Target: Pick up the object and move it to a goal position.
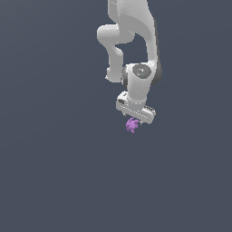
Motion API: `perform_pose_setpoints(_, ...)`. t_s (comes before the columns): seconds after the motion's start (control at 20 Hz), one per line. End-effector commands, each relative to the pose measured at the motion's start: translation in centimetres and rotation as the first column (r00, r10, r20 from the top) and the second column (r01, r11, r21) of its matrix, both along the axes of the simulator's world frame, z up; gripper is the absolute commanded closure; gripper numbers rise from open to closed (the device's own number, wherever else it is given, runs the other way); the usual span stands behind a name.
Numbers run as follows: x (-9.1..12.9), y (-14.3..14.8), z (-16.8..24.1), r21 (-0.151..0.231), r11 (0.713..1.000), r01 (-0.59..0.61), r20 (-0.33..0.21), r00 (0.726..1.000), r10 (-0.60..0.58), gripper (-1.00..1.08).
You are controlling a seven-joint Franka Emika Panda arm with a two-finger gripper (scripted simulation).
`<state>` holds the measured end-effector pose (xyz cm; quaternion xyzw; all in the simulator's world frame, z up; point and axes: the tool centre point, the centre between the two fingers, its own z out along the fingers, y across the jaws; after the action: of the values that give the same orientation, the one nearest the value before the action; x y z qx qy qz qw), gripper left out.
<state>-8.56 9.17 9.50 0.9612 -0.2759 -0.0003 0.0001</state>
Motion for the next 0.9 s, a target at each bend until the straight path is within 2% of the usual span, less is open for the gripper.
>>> perform_pose_setpoints(0.0,0.0,0.0,0.0,0.000,1.000,0.000,0.000,1.000,0.000,-0.92)
perform_pose_setpoints(0.85,-0.1,0.0,-5.0,0.000,1.000,0.004,0.001,1.000,-0.004,-0.92)
